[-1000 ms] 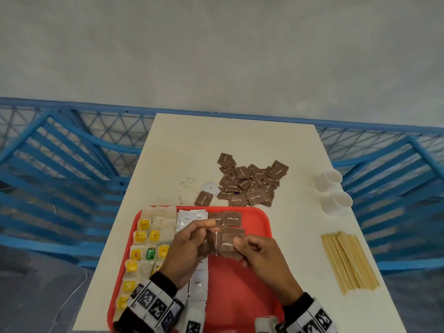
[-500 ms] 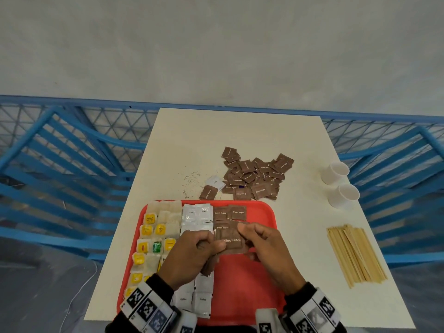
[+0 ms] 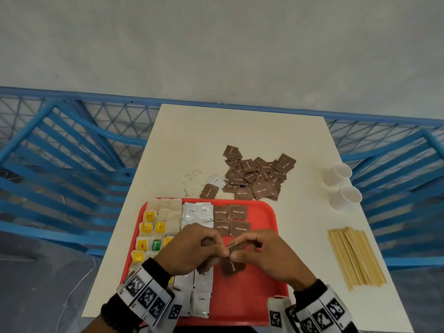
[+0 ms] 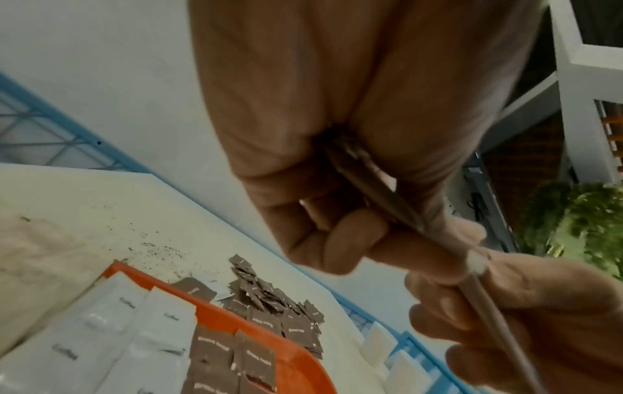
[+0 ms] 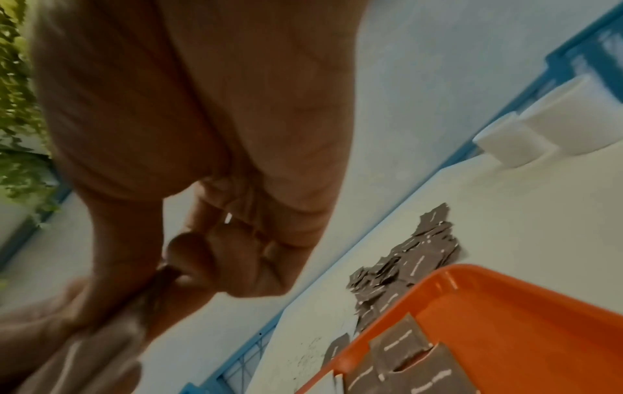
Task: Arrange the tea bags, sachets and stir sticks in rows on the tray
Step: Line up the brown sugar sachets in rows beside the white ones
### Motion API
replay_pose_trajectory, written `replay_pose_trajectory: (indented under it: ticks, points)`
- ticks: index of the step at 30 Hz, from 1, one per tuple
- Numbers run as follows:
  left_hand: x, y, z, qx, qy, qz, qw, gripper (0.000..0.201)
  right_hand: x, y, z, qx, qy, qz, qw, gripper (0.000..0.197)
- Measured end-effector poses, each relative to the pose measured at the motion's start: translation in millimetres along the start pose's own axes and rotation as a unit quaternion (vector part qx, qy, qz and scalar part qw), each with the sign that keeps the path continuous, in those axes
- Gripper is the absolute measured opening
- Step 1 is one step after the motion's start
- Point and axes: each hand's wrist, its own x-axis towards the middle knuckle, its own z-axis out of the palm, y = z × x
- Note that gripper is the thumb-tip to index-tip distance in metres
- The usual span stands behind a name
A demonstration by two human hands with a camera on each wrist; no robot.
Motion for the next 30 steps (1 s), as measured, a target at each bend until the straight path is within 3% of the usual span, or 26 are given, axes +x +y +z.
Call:
replay_pose_trajectory:
  ticks: [2,6,10,12,16,21,23,26,30]
  points:
    - [3,3,-2,-0.005,0.033,0.012,0.999,0.015,2,-3,4,0.039,0.001,0.005,0.999,0.008]
    - [5,-6,0,-0.078,0.158,-0.005,0.984,0.015,6,6,6,0.219,0.103,0.048,0.969,0.007]
    - [0,-22,20,-0.046,0.133,-0.029,0.99,0.007,8,18,21,0.356,0.124,0.094,0.921,0.012]
    - [1,-32,25,-0.025,0.144,-0.013,0.989,0.011,8,23,28,0.367,0.131,0.112,0.914,0.012]
    - [2,-51,20,0.005,0.124,-0.025,0.992,0.017,1,35,28,0.269,0.081,0.126,0.952,0.019]
    - [8,-65,15,0.051,0.06,-0.04,0.996,0.019,-3,34,22,0.128,0.017,0.094,0.987,0.005]
    - [12,-69,18,0.057,0.055,-0.049,0.996,0.021,11,43,22,0.082,0.087,0.101,0.988,0.005]
    - [13,-76,19,0.058,0.079,-0.063,0.993,0.021,46,75,15,-0.087,0.245,0.127,0.957,0.013]
    - [5,-84,15,0.056,0.1,-0.081,0.99,0.02,75,109,14,-0.212,0.193,0.098,0.953,0.037]
